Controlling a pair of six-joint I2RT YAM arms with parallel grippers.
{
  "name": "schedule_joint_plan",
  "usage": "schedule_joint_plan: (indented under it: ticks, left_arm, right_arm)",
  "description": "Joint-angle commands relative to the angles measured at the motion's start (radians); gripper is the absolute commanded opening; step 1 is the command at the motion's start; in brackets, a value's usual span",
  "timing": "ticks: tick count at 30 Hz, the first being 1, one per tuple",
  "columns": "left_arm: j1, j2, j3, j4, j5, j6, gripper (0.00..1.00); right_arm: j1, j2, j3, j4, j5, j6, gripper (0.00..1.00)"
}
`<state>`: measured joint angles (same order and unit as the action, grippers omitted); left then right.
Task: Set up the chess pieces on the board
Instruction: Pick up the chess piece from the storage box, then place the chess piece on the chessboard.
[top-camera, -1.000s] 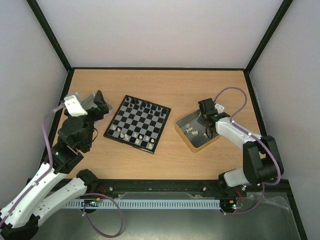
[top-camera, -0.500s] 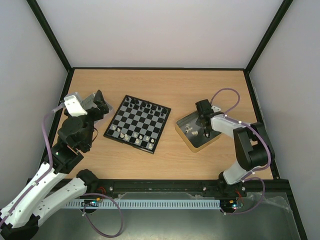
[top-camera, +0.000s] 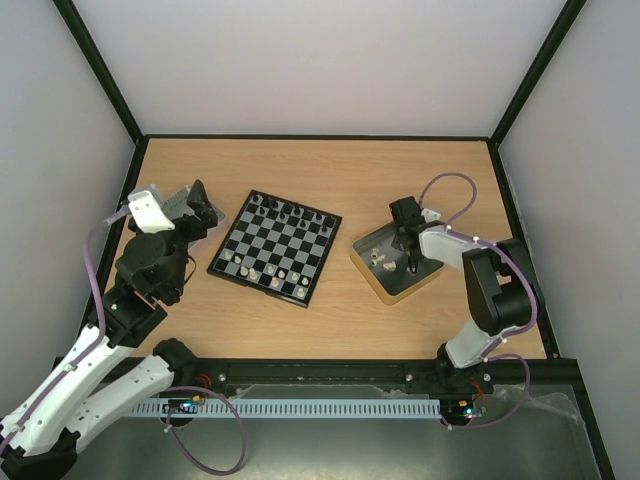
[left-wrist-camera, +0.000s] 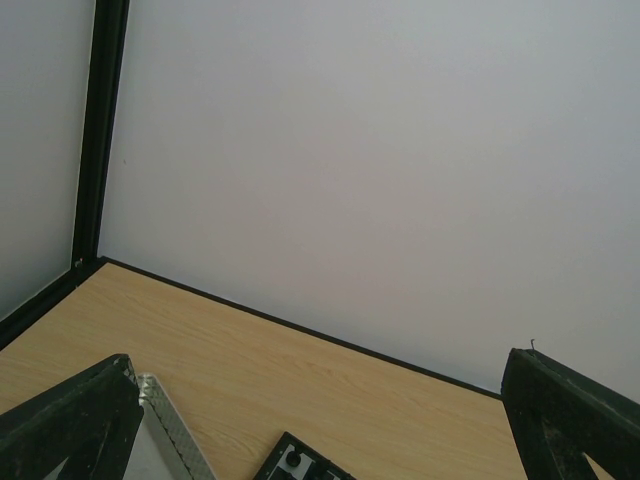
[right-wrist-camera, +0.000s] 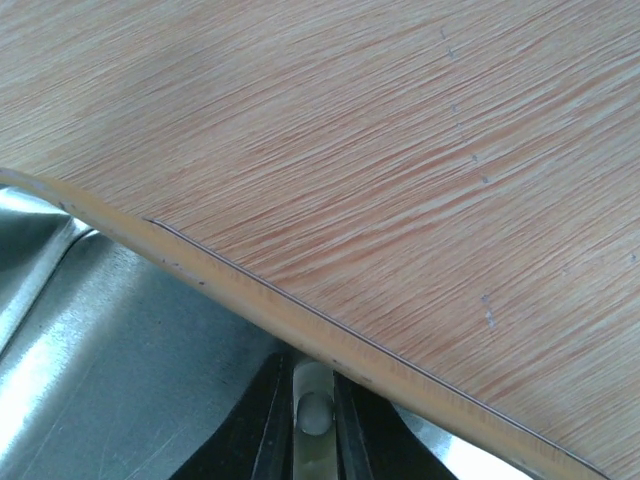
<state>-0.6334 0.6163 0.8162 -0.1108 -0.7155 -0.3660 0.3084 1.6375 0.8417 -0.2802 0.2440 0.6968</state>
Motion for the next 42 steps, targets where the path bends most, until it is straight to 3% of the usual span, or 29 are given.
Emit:
schedule_joint_plan:
  ticks: [1,8,18,24,31,42]
  left_arm:
    - [0.008,0.002,-0.015,0.025,-0.016,0.007,0.99]
    - [0.009,0.002,-0.015,0.025,-0.015,0.003,0.99]
    - [0.009,0.006,-0.018,0.030,-0.005,-0.007,0.99]
    - [0.008,0.012,-0.018,0.040,-0.004,-0.007,0.99]
    - [0.011,0.017,-0.020,0.042,-0.007,-0.002,0.99]
    - [0.016,-0.001,-0.039,0.048,-0.026,0.011,0.99]
  right_arm:
    - [-0.003,0.013,0.023,0.009,0.040,-0.012,0.09]
    - [-0.003,-0.053,0.024,0.009,-0.003,-0.036,0.04]
    - [0.002,-0.213,0.050,0.013,-0.242,-0.055,0.04]
    - [0.098,-0.247,0.092,0.026,-0.297,-0.013,0.05]
    - [0.287,-0.154,0.193,0.064,-0.303,0.018,0.06]
    - [0.556,0.184,0.513,0.055,-0.319,-0.016,0.06]
